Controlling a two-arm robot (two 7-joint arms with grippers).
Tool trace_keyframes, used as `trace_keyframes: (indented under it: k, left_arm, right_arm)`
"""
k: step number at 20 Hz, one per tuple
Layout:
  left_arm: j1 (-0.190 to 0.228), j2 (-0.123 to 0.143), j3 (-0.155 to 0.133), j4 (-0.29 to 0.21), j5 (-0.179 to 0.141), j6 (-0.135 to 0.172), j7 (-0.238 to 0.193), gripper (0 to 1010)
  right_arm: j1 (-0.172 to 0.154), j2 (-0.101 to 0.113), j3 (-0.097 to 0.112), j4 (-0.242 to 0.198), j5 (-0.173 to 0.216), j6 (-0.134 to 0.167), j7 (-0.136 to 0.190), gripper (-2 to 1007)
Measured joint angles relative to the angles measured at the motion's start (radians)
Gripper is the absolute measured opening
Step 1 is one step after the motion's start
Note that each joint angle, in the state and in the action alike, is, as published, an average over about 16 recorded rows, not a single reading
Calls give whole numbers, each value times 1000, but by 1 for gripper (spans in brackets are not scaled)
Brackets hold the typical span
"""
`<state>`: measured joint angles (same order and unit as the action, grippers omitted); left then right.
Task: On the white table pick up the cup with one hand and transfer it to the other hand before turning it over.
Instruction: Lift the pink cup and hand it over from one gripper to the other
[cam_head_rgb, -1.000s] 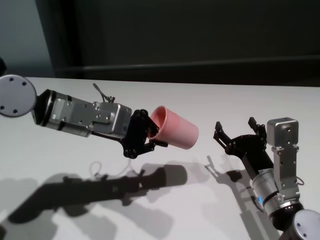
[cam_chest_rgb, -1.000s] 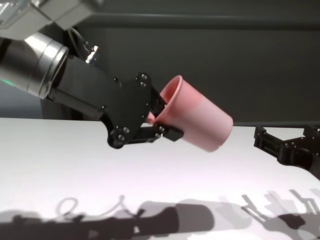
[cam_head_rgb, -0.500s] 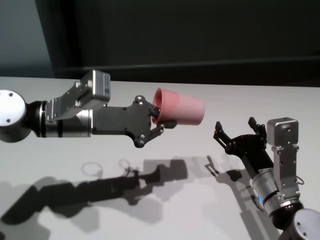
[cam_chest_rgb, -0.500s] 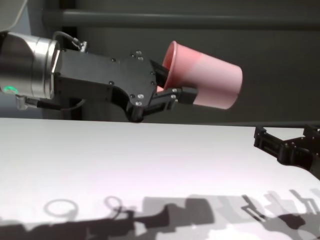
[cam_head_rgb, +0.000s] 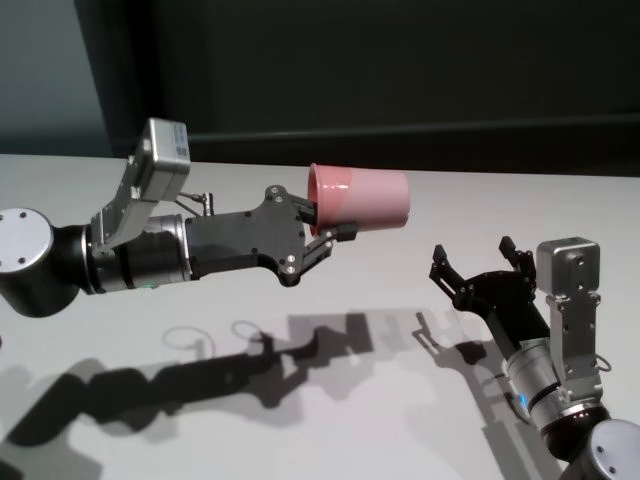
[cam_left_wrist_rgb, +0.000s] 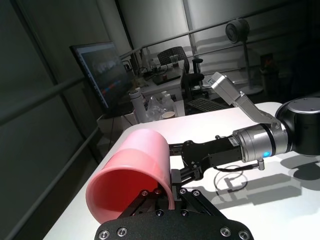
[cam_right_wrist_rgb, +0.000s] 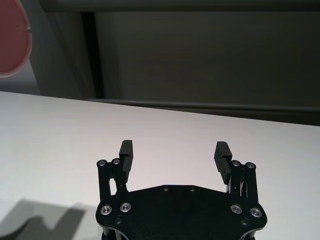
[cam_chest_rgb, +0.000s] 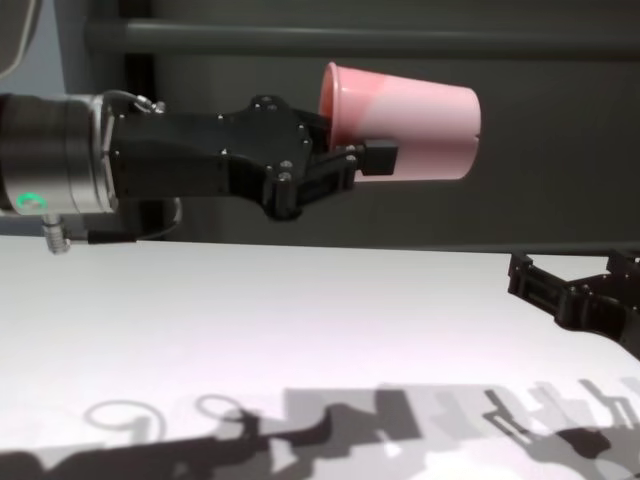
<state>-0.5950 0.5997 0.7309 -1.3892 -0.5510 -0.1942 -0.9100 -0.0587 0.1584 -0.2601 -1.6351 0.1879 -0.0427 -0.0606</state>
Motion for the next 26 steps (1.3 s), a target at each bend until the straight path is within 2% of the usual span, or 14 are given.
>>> trace_keyframes:
  k: [6, 15, 21, 26]
  left_arm:
    - [13, -36, -21, 28, -32, 0, -1, 37]
    - [8, -78, -35, 62, -33, -3, -17, 37]
    - [1, -89, -42, 71, -28, -4, -35, 37]
    - [-1, -85, -50, 59, -27, -2, -48, 37]
  right_arm:
    - [0, 0, 0, 0, 0, 0, 0, 1002]
    - [0, 0, 0, 0, 0, 0, 0, 1002]
    - [0, 0, 0, 0, 0, 0, 0, 1002]
    - [0, 0, 0, 0, 0, 0, 0, 1002]
